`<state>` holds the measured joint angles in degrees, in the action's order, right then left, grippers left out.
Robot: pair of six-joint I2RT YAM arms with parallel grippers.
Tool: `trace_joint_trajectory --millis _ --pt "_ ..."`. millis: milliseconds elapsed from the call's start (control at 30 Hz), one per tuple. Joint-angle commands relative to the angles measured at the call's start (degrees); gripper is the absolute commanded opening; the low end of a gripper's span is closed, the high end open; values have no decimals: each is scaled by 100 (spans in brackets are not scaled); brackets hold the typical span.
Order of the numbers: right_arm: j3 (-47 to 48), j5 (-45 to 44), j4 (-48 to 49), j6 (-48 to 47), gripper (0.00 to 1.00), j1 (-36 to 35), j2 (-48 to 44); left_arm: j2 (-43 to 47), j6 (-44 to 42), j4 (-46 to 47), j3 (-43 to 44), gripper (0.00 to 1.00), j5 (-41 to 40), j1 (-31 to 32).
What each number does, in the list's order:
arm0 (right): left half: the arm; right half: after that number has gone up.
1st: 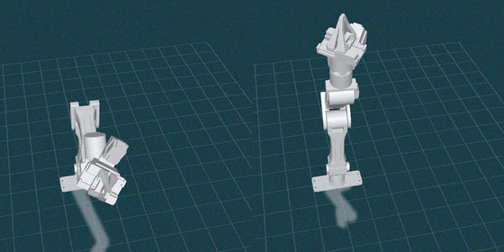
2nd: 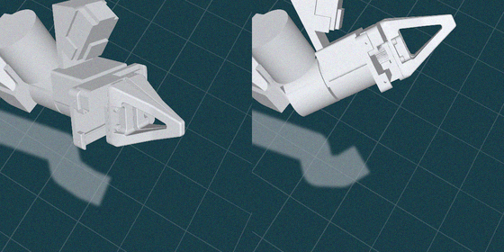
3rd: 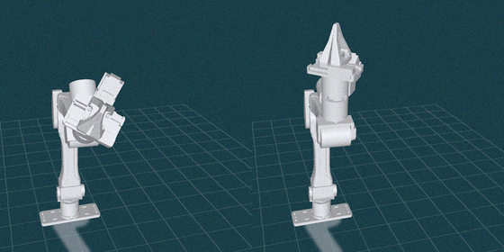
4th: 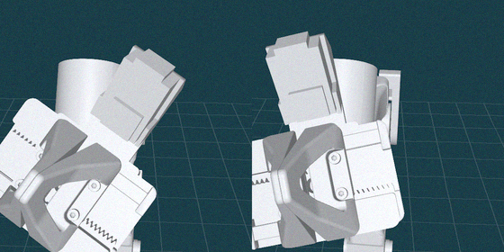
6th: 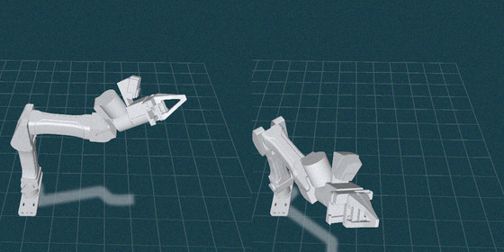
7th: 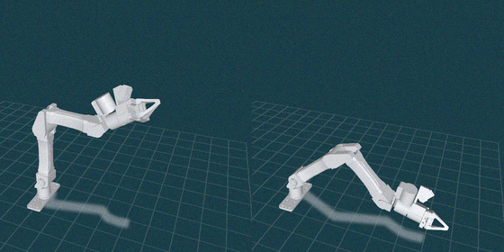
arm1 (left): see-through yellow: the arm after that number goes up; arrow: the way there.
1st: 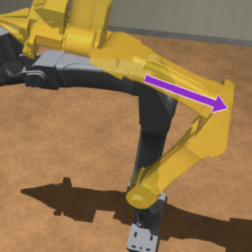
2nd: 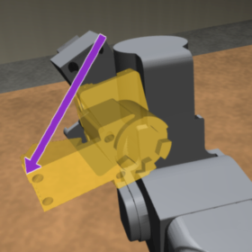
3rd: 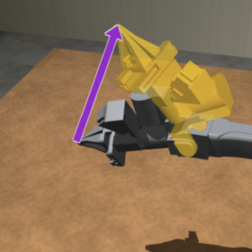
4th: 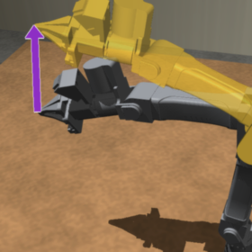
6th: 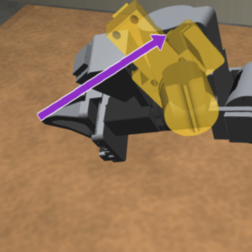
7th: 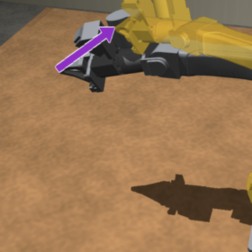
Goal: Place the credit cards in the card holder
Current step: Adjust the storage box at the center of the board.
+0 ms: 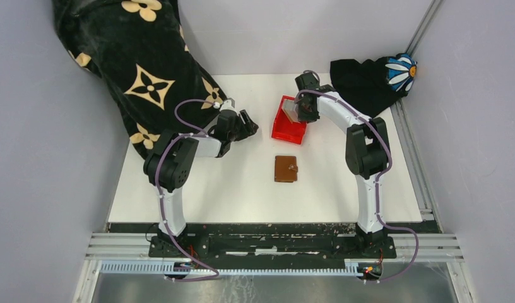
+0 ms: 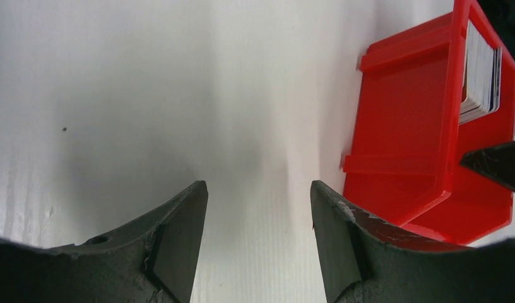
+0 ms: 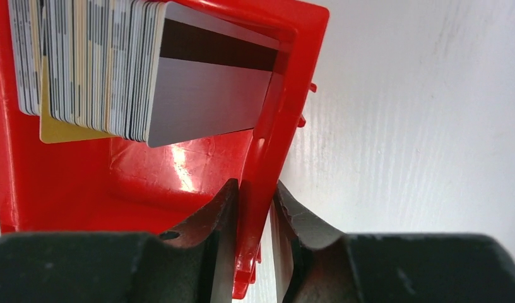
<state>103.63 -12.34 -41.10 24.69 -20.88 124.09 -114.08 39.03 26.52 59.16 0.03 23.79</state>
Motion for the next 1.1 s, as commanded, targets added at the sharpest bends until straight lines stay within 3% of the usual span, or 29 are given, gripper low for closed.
trace_joint_trajectory --millis 0,567,800,1067 --pt "425 574 -66 -500 28 -34 217 427 110 362 -277 68 -65 2" --pt "947 1003 -492 -1288 26 -370 519 1112 138 321 -875 61 -532 380" --pt "657 520 -169 -1189 40 -379 32 1216 112 157 -858 60 -710 409" --pt "639 175 -11 -1155 47 -387 -430 1244 105 107 -852 59 -814 415"
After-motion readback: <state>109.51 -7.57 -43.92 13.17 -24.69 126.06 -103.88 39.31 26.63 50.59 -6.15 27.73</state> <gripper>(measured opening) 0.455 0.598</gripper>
